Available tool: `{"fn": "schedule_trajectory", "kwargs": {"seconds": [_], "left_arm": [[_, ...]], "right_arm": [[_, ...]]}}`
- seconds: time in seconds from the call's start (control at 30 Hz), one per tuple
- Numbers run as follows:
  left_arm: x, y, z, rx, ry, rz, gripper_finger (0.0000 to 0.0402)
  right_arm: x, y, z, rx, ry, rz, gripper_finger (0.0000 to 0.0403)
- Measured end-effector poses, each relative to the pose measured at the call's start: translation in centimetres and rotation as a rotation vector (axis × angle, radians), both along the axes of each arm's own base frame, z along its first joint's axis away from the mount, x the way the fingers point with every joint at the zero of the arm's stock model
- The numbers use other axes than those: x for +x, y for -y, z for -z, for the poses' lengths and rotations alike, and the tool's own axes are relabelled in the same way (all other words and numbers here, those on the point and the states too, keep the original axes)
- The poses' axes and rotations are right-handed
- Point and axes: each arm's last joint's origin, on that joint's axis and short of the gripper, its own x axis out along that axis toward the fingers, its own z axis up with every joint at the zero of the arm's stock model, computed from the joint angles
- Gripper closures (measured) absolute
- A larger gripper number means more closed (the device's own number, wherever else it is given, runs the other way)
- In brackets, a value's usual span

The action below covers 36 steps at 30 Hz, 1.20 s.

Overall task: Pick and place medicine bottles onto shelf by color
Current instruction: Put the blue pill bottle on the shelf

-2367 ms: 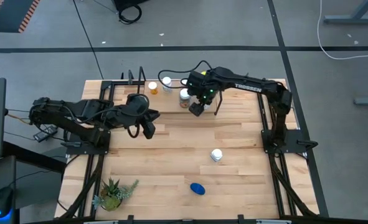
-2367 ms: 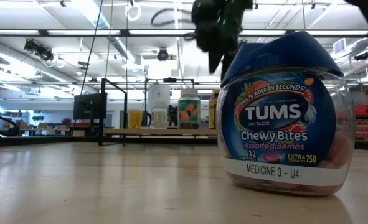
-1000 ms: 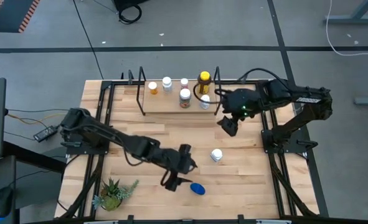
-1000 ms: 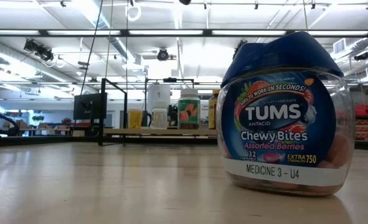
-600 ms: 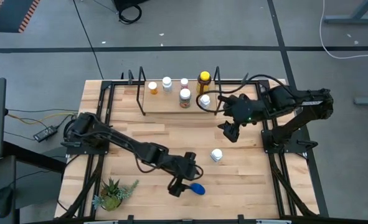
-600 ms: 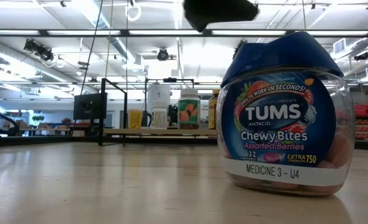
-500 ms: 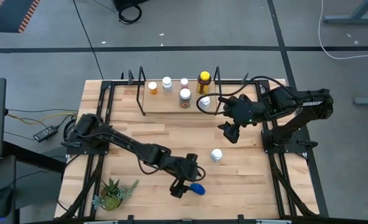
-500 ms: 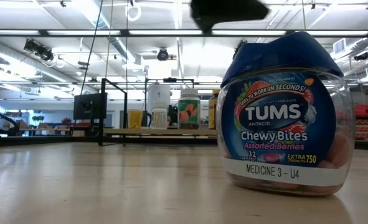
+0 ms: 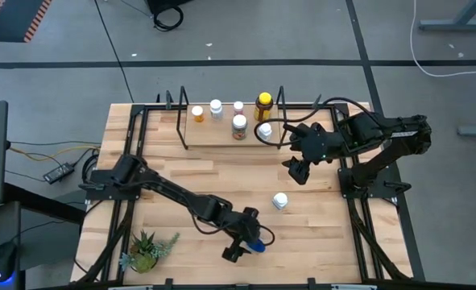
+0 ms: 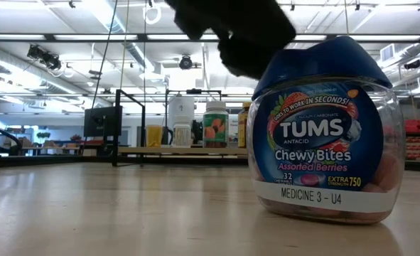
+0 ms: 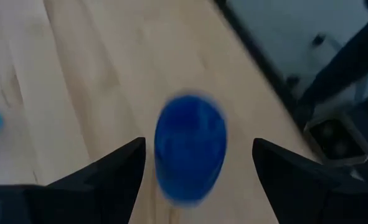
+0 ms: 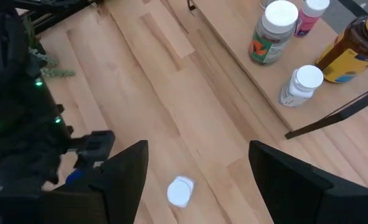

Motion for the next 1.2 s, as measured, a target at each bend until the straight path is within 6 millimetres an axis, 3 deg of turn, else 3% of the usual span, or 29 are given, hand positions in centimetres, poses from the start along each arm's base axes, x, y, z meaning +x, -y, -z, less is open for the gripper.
{"fn": "schedule_trajectory", "kwargs": {"seconds": [0.4, 0.77, 0.9, 1.07, 1.2], "left_arm": [[0.2, 0.4, 0.6, 0.054, 0.031, -0.035, 0.0102], [0.6, 1.5, 2.6, 0.058, 0.032, -0.008, 0.011], [0.6, 1.4, 2.8, 0.067, 0.025, -0.017, 0.0139], [0.9, 0.7, 2.8, 0.031, 0.007, -0.07, 0.0209], [1.1, 0.0, 2.6, -0.001, -0.006, -0.123, 0.0216]], "right_arm": [[-0.1, -0.6, 0.0, 0.005, 0.001, -0.02, 0.012], [-0.2, -0.6, 0.1, 0.012, -0.004, -0.006, 0.012], [-0.2, -0.6, 0.1, 0.012, -0.004, -0.006, 0.012], [-0.2, -0.6, 0.1, 0.012, -0.004, -0.006, 0.012], [-0.2, -0.6, 0.1, 0.015, -0.003, -0.001, 0.012]]}}
